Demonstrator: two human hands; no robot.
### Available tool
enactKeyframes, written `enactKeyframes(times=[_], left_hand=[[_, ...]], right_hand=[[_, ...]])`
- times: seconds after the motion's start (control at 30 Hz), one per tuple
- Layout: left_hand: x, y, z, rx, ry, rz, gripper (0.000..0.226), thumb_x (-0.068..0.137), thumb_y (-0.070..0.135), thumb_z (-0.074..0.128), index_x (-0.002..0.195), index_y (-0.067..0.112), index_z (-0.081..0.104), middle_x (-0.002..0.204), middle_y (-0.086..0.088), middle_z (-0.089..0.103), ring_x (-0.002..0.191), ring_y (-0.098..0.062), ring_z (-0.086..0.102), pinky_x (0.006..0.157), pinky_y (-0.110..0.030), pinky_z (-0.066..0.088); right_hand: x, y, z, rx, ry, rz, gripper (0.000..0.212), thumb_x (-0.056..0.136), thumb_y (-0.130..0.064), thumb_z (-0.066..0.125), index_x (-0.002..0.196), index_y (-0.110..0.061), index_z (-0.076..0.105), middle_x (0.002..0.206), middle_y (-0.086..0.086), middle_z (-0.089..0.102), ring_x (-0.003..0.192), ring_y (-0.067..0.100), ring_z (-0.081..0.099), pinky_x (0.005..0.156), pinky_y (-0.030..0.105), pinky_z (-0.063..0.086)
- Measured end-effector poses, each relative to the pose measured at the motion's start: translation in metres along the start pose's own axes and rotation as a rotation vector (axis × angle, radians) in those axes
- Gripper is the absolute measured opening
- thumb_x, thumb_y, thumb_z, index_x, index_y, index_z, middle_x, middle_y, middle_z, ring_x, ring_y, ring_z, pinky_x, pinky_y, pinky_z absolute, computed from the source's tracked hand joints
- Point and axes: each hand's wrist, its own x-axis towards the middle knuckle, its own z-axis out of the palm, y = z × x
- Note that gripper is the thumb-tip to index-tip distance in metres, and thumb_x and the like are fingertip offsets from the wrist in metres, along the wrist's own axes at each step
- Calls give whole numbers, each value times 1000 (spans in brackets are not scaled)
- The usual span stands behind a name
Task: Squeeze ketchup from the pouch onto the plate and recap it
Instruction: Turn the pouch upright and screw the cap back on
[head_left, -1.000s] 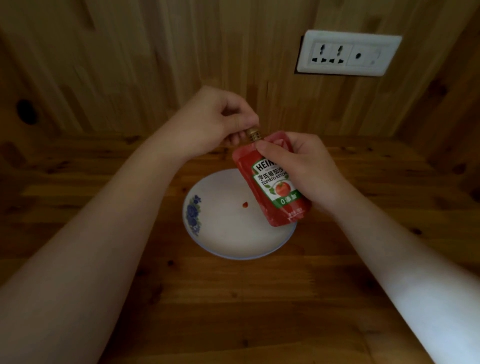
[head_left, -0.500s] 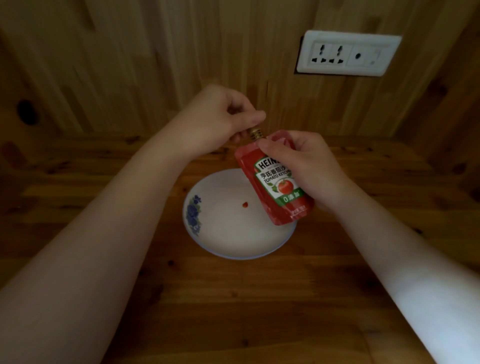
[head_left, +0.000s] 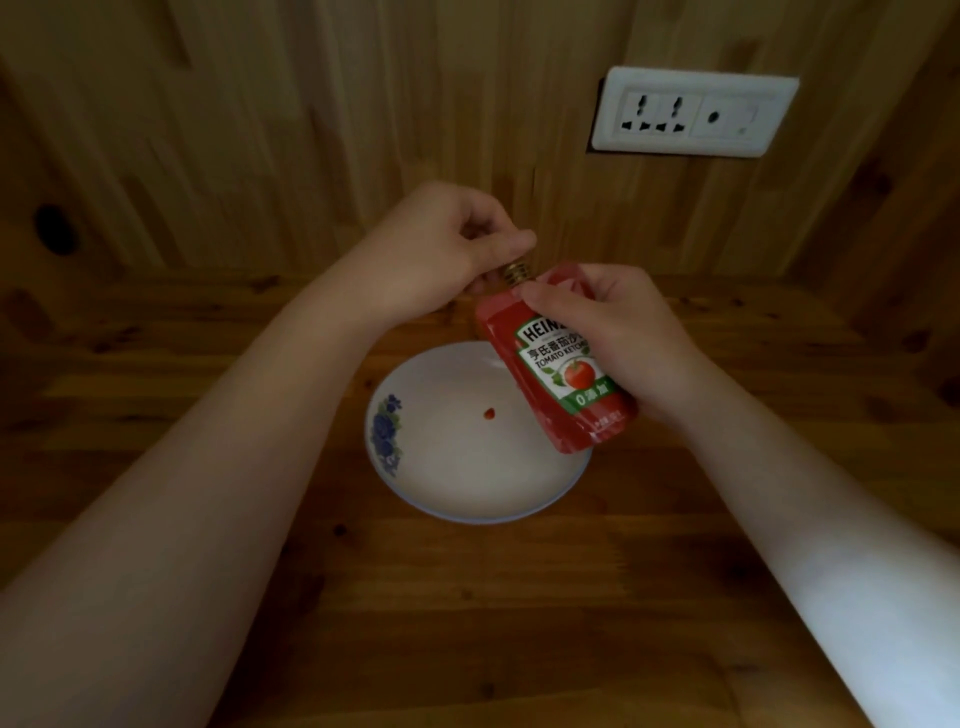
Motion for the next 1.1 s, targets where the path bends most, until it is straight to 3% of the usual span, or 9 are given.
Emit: enactKeyframes(times=[0.1,0.17,0.27,0.4,0.57,0.77,0.9,1.03,1.1], left_hand=[[-1,-2,-2,-42,-29,51,13,97,13,62,85,15,67,71,-2,63,56,-2,57,57,-17,48],[-4,-4,-3,-88,-36,96,10,97,6,59,91,7,67,77,-10,64,64,-9,59,62,-20,50],[-7,-4,-3,-187,-24,134,10,97,3,57,93,4,67,75,-3,64,64,-4,59,64,-19,48],[-4,-1,-2,-155,-4,-19,17,96,23,64,86,11,73,73,-4,67,65,-13,60,62,-25,49],[-1,0,-4,-42,-16,-90,31,91,39,69,88,9,77,64,-1,66,59,-12,59,58,-26,48],[-5,2,-5,-121,-61,-4,20,96,17,63,93,-2,68,79,-18,64,66,-20,57,61,-27,48],[-8,4,-5,-181,-30,106,9,97,7,60,93,3,66,77,-14,63,65,-14,57,63,-23,47],[-4,5,-1,-101,-3,-29,23,96,24,64,93,2,71,76,-12,66,65,-18,58,63,-29,47],[-2,3,-1,-16,-27,-88,26,94,34,66,88,10,73,66,-2,66,57,-10,57,57,-25,46]], right_hand=[[0,0,-1,74,-33,39,9,88,-35,79,82,-29,80,84,9,83,70,23,80,61,33,63],[0,-1,-1,162,-68,87,11,90,-33,79,88,-22,79,87,16,82,69,28,80,62,36,64],[1,-2,0,254,-99,121,11,92,-28,78,87,-18,78,86,20,81,64,28,79,55,32,61],[1,-2,0,132,-45,95,13,87,-35,80,88,-22,79,90,15,82,73,28,81,64,37,65],[1,0,1,-18,-20,52,10,93,-34,77,85,-28,80,88,6,84,75,22,81,61,27,61],[1,-2,-1,99,-66,100,12,88,-34,79,89,-21,79,89,14,82,74,28,81,64,36,64],[0,-4,-3,276,-139,143,12,92,-28,78,91,-16,78,87,19,81,66,28,80,56,32,62],[1,-3,-1,69,-37,77,10,89,-35,79,84,-27,80,87,10,83,73,25,81,61,32,62],[1,-1,0,-37,-2,32,11,91,-33,77,84,-26,79,86,6,84,73,22,81,60,28,61]])
